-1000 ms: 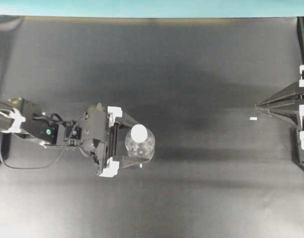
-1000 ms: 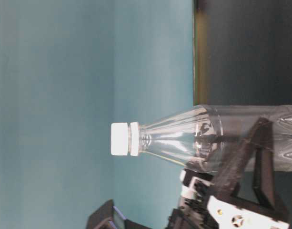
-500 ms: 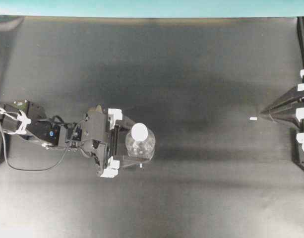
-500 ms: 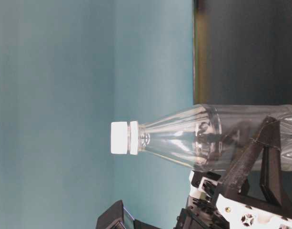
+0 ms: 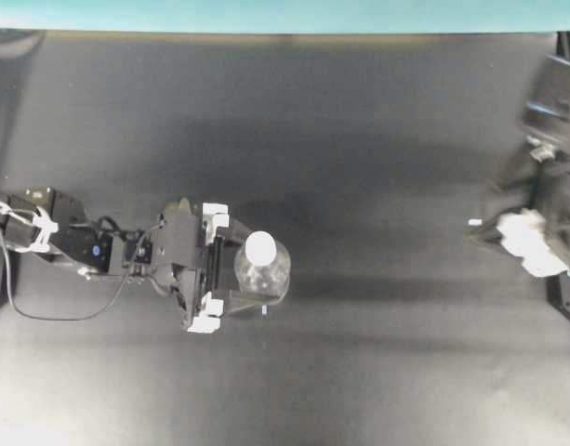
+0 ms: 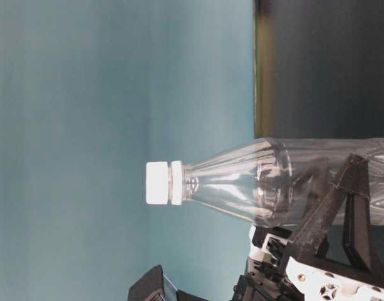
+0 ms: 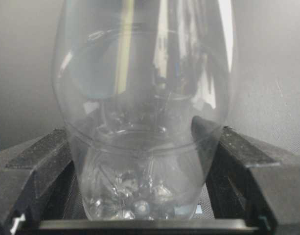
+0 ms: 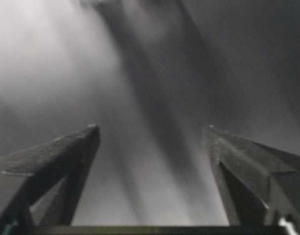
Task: Open the bottle cap by holding the bottle with the left arm and twisting the cap with the right arm.
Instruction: 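Swing the right arm over and bring its open gripper toward the white cap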
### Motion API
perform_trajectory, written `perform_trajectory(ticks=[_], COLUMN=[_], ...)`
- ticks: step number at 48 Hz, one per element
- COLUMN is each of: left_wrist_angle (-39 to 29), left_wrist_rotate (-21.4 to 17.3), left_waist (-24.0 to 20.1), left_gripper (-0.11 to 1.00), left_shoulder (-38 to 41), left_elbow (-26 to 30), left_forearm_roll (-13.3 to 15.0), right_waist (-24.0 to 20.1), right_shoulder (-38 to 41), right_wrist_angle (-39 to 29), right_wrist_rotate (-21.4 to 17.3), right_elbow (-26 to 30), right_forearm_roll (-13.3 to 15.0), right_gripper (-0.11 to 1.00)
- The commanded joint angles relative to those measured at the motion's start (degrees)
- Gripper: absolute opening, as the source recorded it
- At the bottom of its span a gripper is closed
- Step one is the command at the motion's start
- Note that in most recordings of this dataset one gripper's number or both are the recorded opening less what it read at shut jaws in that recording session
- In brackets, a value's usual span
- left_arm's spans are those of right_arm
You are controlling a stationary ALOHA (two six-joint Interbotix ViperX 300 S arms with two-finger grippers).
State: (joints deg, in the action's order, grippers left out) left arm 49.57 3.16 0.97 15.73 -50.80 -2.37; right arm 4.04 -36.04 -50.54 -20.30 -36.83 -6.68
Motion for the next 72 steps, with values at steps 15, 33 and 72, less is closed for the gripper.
perform_trajectory(ticks=[15,33,72], left_wrist_angle=[-0.2,-0.2,-0.3], left_wrist_rotate=[0.1,0.4,0.4], left_waist=[-0.4,-0.4,-1.0], left_gripper=[0.80,0.80,0.80], left_shoulder=[0.0,-0.1,-0.1], left_elbow=[0.0,-0.6,-0.6], left_forearm_roll=[-0.2,-0.3,-0.2], right_waist=[-0.4,-1.8,-7.3], right_shoulder=[23.3,43.2,50.5], right_wrist_angle=[-14.4,-28.0,-29.4], right_wrist_rotate=[-0.7,-2.3,0.5], right_elbow=[27.3,50.5,57.7], right_forearm_roll=[-4.3,-5.3,-5.1], right_gripper=[0.81,0.80,0.79])
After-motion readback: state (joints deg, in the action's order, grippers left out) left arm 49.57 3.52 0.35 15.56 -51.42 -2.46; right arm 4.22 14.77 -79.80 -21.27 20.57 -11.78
